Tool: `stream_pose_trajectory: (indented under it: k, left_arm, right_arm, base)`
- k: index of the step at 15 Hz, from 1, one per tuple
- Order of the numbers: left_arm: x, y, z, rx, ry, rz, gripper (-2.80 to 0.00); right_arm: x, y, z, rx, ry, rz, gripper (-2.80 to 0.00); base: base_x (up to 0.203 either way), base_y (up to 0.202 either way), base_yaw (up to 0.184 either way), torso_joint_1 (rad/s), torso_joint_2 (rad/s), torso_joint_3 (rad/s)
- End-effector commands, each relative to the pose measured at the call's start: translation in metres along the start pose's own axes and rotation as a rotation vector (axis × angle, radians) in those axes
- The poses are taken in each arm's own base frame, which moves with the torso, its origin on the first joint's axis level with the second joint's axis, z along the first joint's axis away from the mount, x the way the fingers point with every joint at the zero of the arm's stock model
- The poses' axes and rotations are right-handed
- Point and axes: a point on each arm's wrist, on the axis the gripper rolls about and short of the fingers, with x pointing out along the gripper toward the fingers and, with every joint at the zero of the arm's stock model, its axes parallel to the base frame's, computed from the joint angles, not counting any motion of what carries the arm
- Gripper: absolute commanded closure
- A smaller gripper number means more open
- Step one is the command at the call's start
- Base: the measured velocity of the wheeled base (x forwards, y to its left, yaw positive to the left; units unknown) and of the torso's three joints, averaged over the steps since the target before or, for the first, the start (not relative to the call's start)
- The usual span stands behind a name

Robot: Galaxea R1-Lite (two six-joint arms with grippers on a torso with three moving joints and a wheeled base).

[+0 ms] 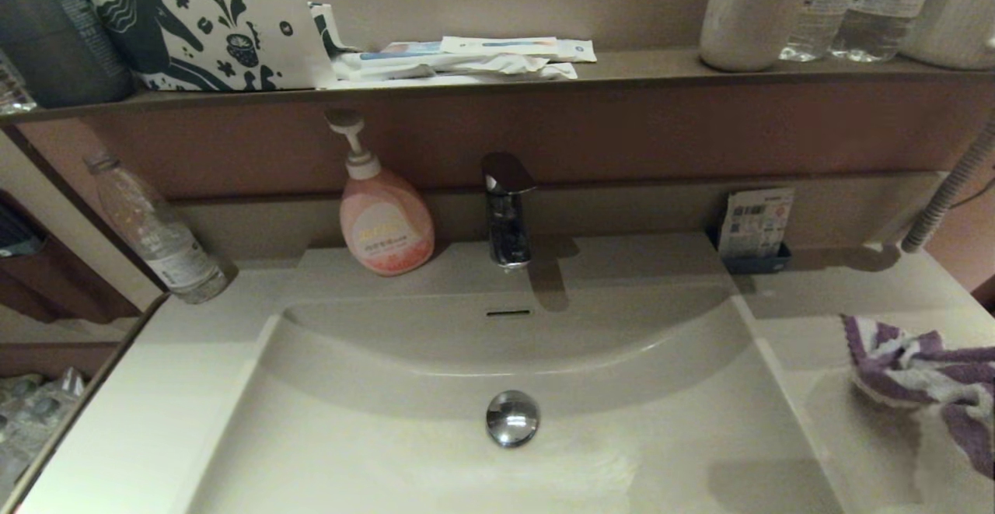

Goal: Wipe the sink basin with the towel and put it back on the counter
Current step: Wipe the sink

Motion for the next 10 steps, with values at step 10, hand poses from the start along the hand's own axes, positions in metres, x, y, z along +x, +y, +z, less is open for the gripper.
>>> stream_pose_trajectory:
  k: [10]
  left_arm:
    - [0.000, 0.000, 0.000, -0.001, -0.001, 0.000, 0.00]
  right_arm:
    - [0.083, -0.056, 0.011, 0.181, 0.191, -0.388, 0.00]
  base:
    - [0.000, 0.000, 0.000, 0.000, 0.00, 0.000]
